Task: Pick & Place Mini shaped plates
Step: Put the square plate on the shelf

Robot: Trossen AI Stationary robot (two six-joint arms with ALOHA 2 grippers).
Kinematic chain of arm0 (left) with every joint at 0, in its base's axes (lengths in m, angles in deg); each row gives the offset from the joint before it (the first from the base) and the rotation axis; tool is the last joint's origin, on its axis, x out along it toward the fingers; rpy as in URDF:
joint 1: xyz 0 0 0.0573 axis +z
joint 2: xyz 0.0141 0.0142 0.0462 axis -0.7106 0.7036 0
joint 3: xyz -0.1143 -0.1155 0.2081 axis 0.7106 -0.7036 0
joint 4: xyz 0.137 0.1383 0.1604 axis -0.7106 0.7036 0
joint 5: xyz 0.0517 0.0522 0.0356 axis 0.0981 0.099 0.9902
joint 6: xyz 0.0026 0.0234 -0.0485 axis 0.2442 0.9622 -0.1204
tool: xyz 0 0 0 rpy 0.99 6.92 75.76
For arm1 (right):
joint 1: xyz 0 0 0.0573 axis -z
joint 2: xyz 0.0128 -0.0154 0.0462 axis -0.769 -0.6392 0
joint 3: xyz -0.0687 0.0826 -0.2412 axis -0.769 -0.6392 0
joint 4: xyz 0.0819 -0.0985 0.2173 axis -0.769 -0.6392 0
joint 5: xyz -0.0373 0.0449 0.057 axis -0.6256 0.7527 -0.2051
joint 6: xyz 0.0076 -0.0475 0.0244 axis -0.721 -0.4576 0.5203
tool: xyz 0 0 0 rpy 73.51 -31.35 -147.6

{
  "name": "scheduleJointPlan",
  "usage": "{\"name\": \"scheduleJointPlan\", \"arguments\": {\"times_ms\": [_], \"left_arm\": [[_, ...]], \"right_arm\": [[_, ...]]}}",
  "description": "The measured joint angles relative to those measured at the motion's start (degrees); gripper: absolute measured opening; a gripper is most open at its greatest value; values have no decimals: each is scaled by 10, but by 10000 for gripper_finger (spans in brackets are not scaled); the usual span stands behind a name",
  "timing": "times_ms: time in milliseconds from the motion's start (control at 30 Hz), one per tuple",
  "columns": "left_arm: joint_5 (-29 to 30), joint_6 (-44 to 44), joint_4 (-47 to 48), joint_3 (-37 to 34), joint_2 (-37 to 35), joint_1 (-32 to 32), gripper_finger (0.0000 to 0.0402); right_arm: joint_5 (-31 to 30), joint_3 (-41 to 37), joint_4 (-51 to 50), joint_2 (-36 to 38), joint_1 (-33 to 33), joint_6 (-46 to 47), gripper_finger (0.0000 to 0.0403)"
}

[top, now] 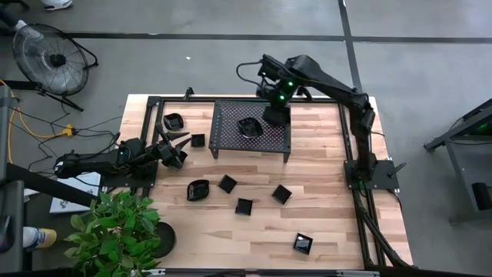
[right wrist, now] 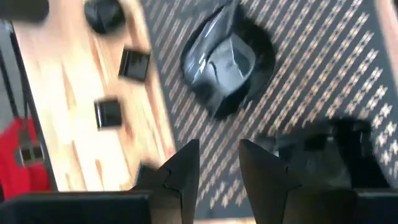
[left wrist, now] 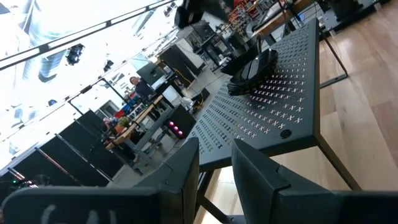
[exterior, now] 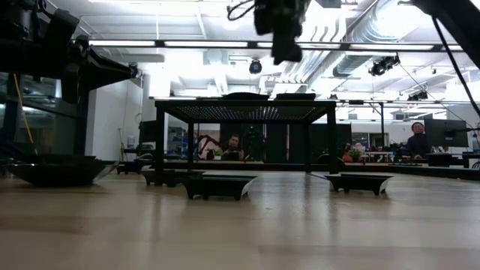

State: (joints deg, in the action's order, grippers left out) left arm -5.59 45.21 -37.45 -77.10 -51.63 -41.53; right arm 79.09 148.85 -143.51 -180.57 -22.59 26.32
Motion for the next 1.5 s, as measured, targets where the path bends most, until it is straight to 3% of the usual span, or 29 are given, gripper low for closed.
{"name": "scheduleJointPlan", "arguments": {"times_ms": [300,633,867,1100,1267,1500], "left_arm": [[0,0,0,0,0,0,92],[0,0,0,0,0,0,92],[0,0,0,0,0,0,92],[0,0,0,0,0,0,92],[0,0,0,0,0,0,92],[0,0,0,0,0,0,92]], "right_arm": [[-24,0,-26,56,-84,-9,108],[-29,-14,-25,74,-238,-6,108],[-96,-223,-20,147,-331,14,108],[-200,-448,71,233,-420,68,108],[-203,-573,157,273,-474,113,108],[-139,-698,279,300,-553,192,108]]}}
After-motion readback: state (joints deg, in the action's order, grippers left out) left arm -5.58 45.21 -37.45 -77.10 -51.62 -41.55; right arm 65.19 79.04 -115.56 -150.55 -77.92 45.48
